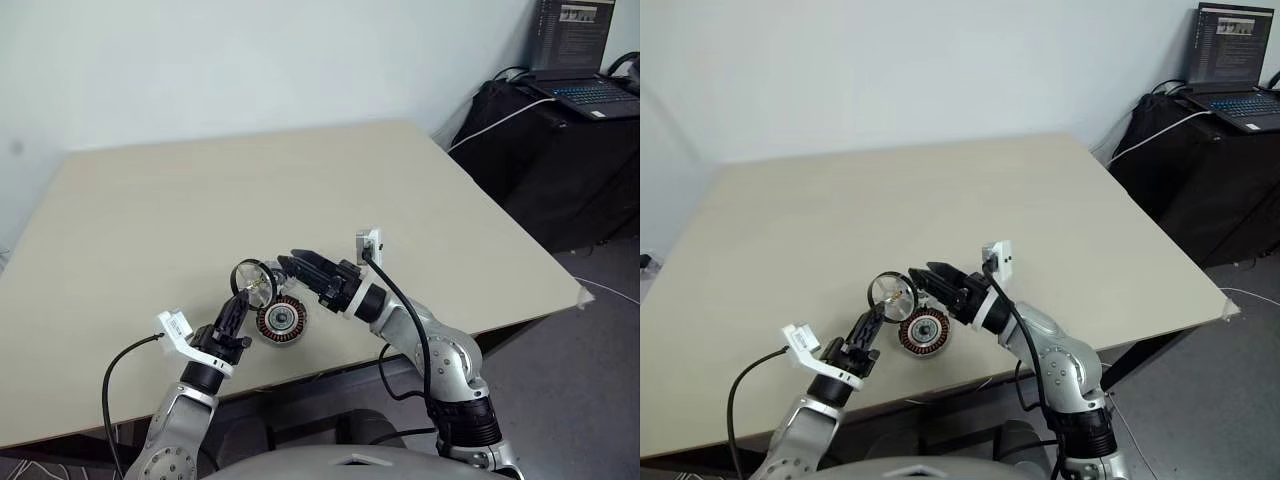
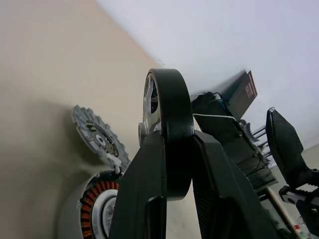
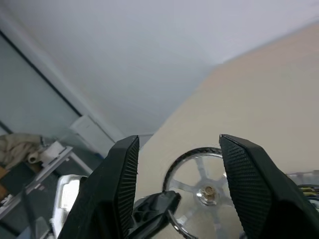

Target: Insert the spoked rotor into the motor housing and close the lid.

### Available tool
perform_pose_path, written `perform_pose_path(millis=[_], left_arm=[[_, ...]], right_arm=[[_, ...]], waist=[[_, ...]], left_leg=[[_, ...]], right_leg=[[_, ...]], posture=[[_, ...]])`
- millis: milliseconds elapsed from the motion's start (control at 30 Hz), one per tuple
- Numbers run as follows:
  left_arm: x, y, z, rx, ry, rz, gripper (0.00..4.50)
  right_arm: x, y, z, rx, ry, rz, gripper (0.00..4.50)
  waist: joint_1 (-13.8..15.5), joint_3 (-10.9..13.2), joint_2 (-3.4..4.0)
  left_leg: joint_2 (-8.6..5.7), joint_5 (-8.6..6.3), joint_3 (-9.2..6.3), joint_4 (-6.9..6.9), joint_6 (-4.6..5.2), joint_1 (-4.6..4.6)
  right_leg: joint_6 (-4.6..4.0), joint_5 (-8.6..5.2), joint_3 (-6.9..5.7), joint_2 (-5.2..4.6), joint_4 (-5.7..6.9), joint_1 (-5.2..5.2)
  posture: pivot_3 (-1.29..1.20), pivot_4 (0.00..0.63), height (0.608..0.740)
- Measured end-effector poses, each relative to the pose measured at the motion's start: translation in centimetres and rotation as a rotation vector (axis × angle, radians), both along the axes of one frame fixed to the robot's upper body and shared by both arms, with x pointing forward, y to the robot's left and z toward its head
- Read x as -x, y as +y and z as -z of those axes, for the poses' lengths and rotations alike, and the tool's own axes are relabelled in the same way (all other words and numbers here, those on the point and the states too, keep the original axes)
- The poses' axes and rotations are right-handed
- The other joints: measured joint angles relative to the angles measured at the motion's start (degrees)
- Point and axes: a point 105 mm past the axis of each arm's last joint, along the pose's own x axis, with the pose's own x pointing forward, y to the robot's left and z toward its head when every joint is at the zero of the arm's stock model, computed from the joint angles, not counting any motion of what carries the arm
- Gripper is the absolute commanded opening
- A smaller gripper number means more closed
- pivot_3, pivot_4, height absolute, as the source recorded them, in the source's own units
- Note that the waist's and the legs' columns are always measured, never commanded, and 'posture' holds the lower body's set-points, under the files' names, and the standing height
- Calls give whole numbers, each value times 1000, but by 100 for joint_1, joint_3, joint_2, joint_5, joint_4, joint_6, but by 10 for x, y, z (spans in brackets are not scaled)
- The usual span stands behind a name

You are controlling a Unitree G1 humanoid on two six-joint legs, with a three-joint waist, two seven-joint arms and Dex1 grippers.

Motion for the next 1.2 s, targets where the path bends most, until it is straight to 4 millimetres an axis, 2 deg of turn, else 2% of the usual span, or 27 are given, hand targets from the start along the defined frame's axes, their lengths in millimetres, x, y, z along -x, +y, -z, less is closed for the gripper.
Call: perform_pose_path(millis=[67,167,267,367,567,733,900,1200], left_arm=[[-6,5,-3,-122,-30,-14,389],[-15,9,-13,-394,-116,-2,389],[-19,1,-22,-616,-217,56,389],[-17,-12,-21,-762,-289,146,389],[-11,-28,-14,-955,-406,301,389],[-8,-22,-2,-1137,-442,382,389],[-8,-20,-5,-1301,-533,433,389],[-11,-21,-11,-1503,-666,491,389]], right_arm=[[-3,-4,4,22,8,33,2755],[-7,-9,10,44,24,75,2755],[-11,-14,15,70,38,114,2755],[-14,-17,19,96,47,141,2755],[-16,-22,24,127,55,178,2755],[-18,-26,27,163,37,204,2755],[-20,-28,35,196,57,217,2755],[-6,-24,51,138,285,112,2755]], waist=[[4,0,0],[10,-1,2],[11,-2,2],[10,-2,3],[7,-4,12],[10,-5,15],[29,-5,16],[50,-8,27]], left_leg=[[0,0,0,0,0,0],[-1,1,5,-1,-1,-2],[-2,0,18,-2,-1,-3],[-1,0,22,-5,-1,-3],[3,0,24,-6,-1,-2],[4,0,25,-6,-1,-2],[5,0,27,-6,-1,-2],[7,0,34,-7,-1,-2]], right_leg=[[-1,0,-1,1,1,2],[-2,2,5,2,2,12],[2,5,16,2,0,10],[3,5,20,2,1,5],[2,4,20,3,5,1],[2,4,20,3,5,-1],[2,5,20,2,6,-1],[2,6,24,2,8,-1]], posture=[[0,0,740],[0,0,740],[0,0,740],[0,0,740],[0,0,740],[0,0,740],[0,0,740],[0,0,740]])
